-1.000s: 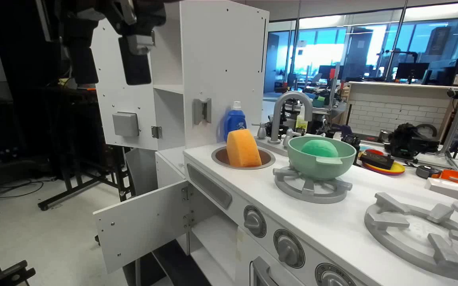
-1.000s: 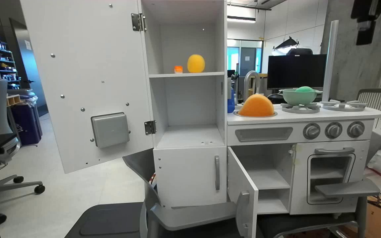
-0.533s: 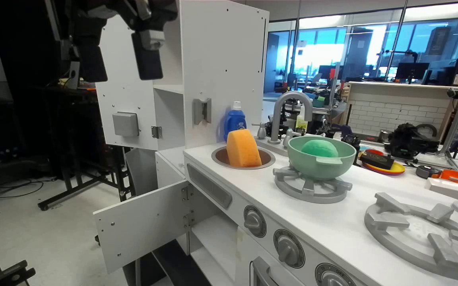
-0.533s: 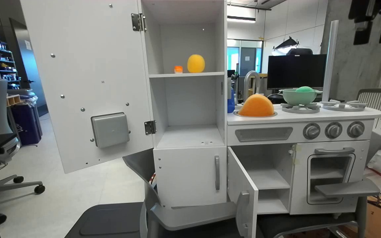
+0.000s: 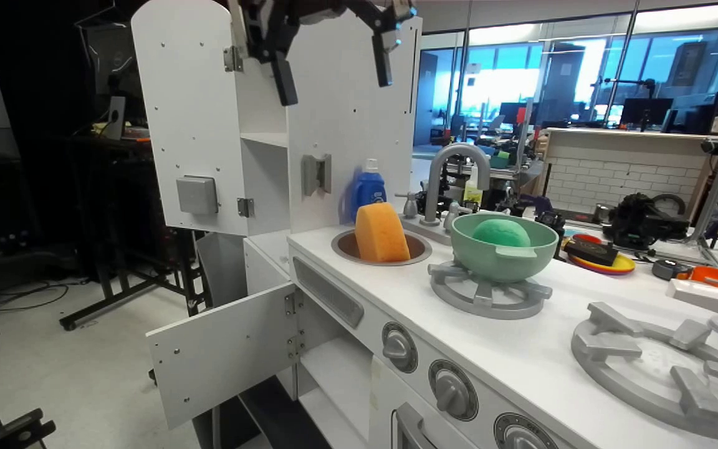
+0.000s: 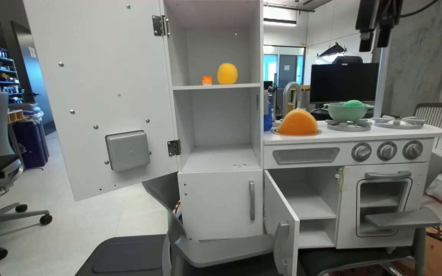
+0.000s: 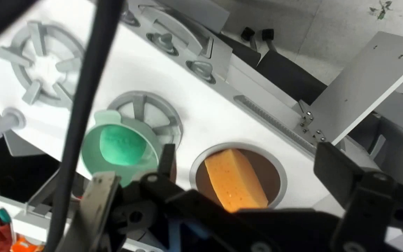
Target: Put the orange sponge and green plushie in the top compartment of the cabinet under the sink, then close the cabinet door
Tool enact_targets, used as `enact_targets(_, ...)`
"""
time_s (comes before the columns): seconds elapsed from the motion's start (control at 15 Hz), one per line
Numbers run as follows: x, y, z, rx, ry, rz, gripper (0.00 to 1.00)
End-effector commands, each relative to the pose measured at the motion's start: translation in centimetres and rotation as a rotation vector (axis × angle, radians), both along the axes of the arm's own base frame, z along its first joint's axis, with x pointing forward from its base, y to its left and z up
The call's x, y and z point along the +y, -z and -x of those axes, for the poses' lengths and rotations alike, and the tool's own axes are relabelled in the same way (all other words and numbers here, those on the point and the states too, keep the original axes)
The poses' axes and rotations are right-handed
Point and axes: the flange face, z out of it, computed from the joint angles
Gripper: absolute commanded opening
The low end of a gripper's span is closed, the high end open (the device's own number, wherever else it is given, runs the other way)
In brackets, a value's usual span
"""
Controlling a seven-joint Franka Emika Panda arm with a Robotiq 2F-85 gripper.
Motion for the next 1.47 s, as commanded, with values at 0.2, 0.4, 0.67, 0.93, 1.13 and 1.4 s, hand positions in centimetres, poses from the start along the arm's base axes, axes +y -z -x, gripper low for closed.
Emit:
enact_targets(0.2, 0.5, 4.8, -11.2, 0.102, -0.34, 0.031, 1.0)
enact_targets(0.4, 0.4, 9.0, -15.2, 0.126, -0.458, 0.045, 1.0)
enact_targets(0.67, -0.2, 15.3, -18.9, 0.13, -0.598, 0.026, 1.0)
enact_targets(0.93, -0.1, 19.6, -19.7, 0.165, -0.709, -0.002, 1.0)
enact_targets(1.13, 0.4, 20.5, -19.7, 0.168, -0.762, -0.009, 1.0)
enact_targets(1.4, 1.2, 18.9, -19.4, 0.157, -0.782, -0.034, 1.0)
